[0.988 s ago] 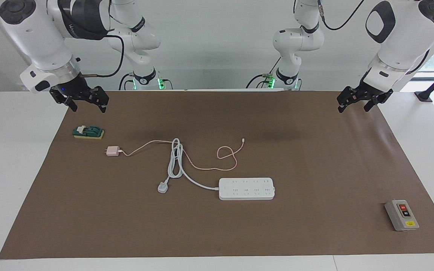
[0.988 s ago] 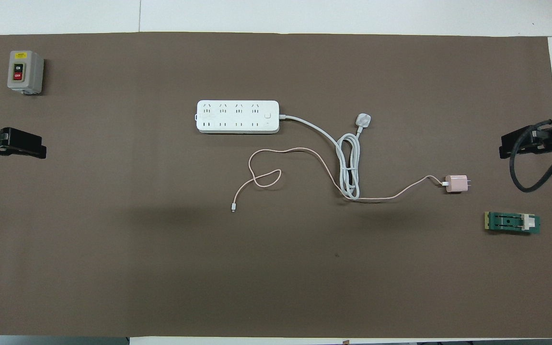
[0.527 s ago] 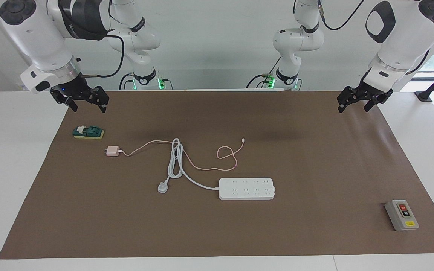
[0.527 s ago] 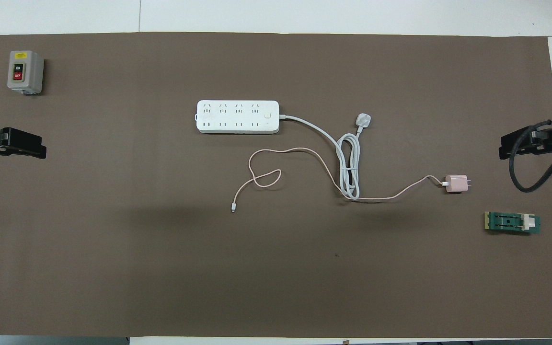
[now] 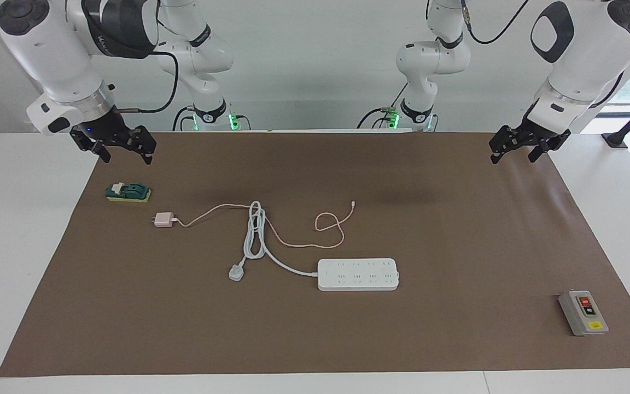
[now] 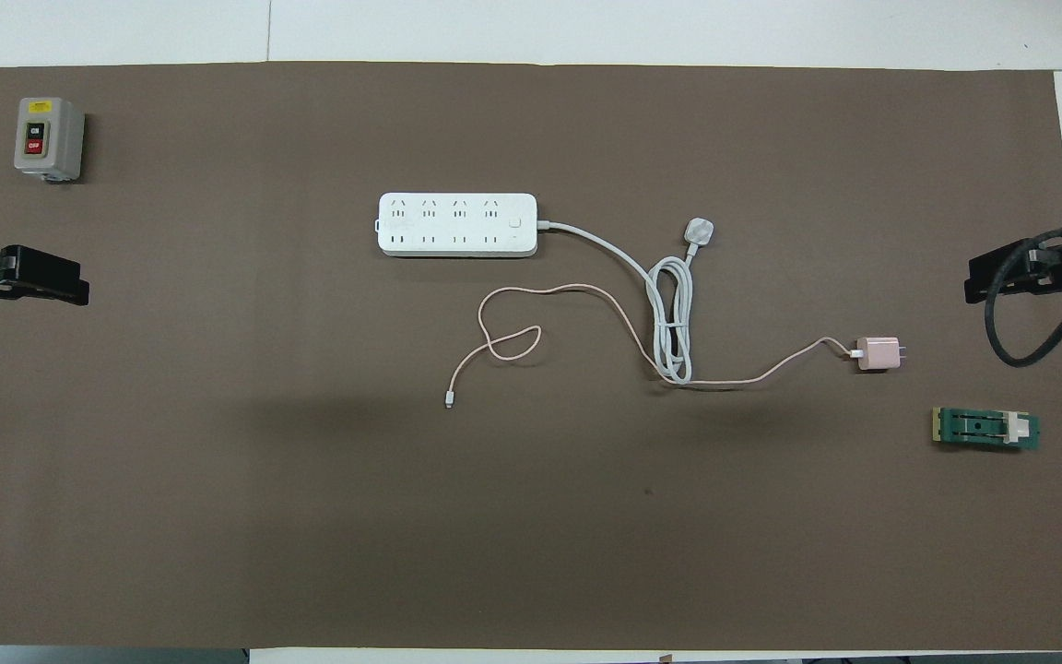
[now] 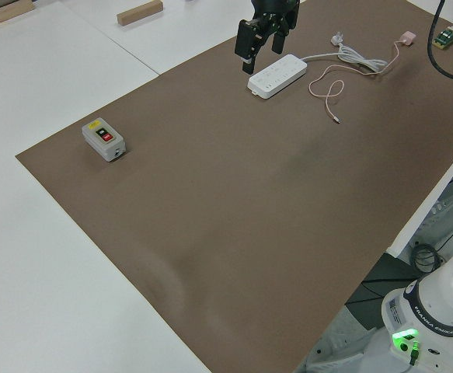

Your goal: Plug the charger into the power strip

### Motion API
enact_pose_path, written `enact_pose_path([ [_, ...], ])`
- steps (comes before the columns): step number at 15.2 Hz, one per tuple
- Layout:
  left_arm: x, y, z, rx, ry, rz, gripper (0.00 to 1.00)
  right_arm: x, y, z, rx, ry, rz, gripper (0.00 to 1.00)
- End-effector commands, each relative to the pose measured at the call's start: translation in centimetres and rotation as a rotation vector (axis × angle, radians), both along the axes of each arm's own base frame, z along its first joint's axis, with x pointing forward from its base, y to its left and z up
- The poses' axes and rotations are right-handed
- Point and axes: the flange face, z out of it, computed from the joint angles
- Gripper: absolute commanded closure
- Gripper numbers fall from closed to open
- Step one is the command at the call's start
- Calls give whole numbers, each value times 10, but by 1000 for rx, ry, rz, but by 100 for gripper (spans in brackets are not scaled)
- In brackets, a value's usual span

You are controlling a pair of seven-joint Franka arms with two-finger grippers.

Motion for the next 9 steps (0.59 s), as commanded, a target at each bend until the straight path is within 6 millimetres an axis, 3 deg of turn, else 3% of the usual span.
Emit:
enact_pose_path([
  [1,-6,3,3,6,-9,-3,0,2,-3,1,-6,-12,-164,0],
  [6,-8,5,4,6,2,3,0,-4,3,-14,9,37,-550,0],
  [9,-11,9,16,3,-21,5,0,-5,4,-21,-3,56,-725,0],
])
